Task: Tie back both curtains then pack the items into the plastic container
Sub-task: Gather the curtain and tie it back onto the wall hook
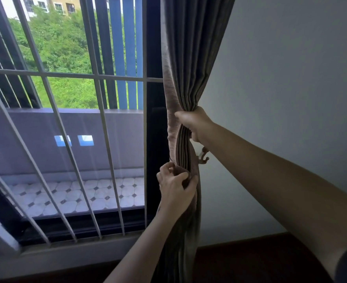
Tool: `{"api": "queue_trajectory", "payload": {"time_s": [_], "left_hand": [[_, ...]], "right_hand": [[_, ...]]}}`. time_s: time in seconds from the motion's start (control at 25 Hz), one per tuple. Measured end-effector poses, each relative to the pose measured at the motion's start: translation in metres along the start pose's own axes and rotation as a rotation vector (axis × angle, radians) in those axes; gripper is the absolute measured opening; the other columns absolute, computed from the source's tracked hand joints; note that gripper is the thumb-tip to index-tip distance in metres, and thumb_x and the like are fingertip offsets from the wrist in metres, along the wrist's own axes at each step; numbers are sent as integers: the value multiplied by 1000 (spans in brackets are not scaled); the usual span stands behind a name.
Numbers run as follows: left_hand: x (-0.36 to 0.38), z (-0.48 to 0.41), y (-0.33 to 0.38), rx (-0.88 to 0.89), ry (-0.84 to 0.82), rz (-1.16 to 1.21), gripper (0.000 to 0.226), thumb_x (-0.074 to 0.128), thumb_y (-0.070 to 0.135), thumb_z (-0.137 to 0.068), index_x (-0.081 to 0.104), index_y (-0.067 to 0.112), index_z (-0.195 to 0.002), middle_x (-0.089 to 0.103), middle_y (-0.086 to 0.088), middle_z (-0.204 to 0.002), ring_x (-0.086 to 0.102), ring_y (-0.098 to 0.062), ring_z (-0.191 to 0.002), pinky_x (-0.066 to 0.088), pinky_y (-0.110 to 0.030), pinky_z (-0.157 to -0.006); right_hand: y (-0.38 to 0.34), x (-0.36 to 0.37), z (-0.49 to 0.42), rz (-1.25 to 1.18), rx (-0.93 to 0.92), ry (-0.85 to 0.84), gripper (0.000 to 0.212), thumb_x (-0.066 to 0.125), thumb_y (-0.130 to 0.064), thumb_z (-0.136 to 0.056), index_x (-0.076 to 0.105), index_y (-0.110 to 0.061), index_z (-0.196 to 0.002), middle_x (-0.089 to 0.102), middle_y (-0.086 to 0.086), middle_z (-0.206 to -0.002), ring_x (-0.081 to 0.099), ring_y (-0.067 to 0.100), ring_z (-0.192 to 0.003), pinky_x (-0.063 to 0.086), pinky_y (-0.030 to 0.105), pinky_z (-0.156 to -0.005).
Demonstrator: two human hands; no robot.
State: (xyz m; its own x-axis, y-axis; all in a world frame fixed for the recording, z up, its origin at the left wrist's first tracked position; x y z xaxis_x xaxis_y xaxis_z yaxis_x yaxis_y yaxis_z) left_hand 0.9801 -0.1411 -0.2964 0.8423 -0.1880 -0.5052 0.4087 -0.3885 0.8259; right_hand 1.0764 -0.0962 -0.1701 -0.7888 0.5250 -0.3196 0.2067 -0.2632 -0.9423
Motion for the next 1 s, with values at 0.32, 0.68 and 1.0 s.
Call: {"api": "queue_trajectory", "payload": {"time_s": [0.32, 0.68, 1.0], "left_hand": [[-5, -14, -5, 91, 90, 199, 20, 63, 4, -82, 53, 19, -89, 36, 0, -118, 48, -20, -106, 46, -16, -88], [4, -28, -45, -306, 257, 332, 79, 79, 39, -67, 41, 10, -129, 46, -4, -125, 39, -21, -120, 40, -38, -102], [4, -28, -29, -420, 443, 162, 58, 70, 54, -71, 56, 11, -108, 68, -6, -97, 62, -24, -95, 41, -46, -104]], "right_hand": [[6, 3, -4, -113, 40, -18, 25, 59, -16, -87, 51, -9, -110, 59, 8, -95, 58, 22, -77, 51, 31, -69], [9, 8, -4, -143, 55, -59, 40, 60, -16, -85, 49, -6, -122, 60, 12, -105, 61, 28, -89, 54, 41, -80], [4, 17, 11, -212, 79, -127, 28, 54, -9, -90, 50, -1, -116, 61, 14, -97, 60, 22, -81, 52, 36, -81]]}}
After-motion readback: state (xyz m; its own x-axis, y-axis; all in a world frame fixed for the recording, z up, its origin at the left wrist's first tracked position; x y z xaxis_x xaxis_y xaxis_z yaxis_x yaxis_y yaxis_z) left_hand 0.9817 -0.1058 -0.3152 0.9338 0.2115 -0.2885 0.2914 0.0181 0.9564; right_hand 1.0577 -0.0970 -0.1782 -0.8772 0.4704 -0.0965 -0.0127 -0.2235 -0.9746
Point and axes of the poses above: each hand's wrist, its own z-axis away from the middle knuckle, its own x-axis out of the palm, y = z × x, the point moved 10 cm from there along -z, towards the middle knuckle
